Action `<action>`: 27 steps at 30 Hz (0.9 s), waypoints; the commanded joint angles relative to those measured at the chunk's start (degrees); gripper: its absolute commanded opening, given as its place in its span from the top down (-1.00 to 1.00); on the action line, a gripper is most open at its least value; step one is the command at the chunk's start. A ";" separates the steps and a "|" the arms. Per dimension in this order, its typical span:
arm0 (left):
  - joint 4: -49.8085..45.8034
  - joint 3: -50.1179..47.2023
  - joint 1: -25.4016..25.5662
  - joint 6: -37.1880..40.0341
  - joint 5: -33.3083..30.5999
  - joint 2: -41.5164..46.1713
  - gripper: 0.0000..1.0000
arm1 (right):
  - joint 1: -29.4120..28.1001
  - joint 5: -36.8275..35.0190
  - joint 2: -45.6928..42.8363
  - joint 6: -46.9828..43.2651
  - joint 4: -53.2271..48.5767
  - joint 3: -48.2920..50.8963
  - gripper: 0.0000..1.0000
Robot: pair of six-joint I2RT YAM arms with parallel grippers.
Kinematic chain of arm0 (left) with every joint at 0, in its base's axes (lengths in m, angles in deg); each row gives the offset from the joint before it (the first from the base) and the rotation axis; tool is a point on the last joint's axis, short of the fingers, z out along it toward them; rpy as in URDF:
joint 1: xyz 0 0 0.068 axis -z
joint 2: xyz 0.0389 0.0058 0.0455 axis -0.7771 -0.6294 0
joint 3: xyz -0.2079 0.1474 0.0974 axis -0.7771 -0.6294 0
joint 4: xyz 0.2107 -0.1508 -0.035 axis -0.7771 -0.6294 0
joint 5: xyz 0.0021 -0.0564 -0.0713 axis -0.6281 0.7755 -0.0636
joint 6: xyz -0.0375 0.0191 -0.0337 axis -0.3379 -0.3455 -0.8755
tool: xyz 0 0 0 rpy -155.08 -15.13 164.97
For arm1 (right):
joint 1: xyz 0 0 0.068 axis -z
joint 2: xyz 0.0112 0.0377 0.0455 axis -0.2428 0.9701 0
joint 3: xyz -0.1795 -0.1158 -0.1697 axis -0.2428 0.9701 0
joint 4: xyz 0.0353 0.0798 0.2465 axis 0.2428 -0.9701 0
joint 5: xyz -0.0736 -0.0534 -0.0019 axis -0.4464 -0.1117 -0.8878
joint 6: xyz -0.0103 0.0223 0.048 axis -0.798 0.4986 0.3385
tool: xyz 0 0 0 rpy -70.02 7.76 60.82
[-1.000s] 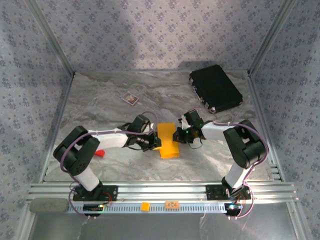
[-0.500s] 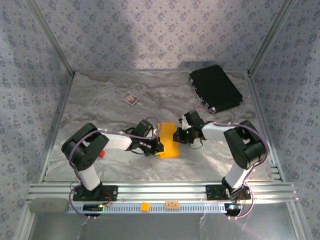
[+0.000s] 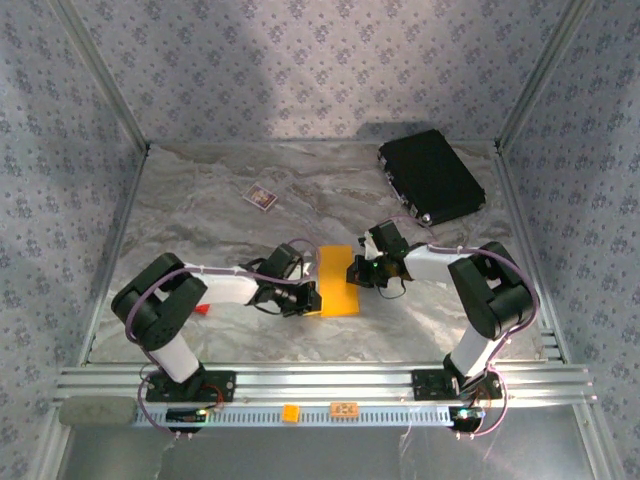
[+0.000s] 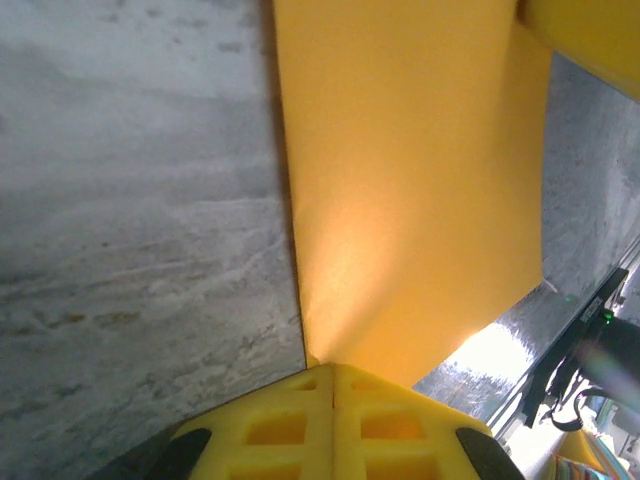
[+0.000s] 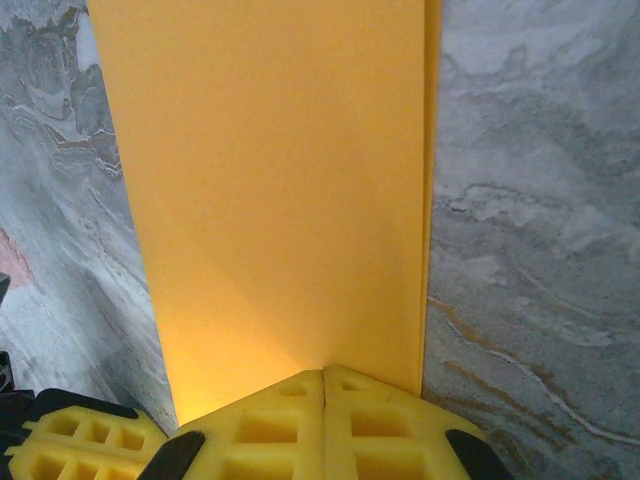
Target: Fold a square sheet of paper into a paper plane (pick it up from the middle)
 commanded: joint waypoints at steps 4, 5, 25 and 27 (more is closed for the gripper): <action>-8.54 1.89 1.08 3.61 -2.39 5.12 1.00 | 0.57 -7.86 2.32 0.01 -8.22 2.29 1.00; -8.63 2.25 1.12 3.34 -3.09 6.14 1.00 | 0.56 -7.87 2.25 0.05 -8.30 2.32 1.00; 3.78 -0.74 1.26 -0.29 4.09 -3.08 1.00 | 0.80 -7.71 2.28 -0.16 -8.58 2.19 1.00; 1.16 -0.91 1.54 1.46 3.78 -1.84 1.00 | 0.85 -7.61 2.18 -0.04 -8.44 2.17 1.00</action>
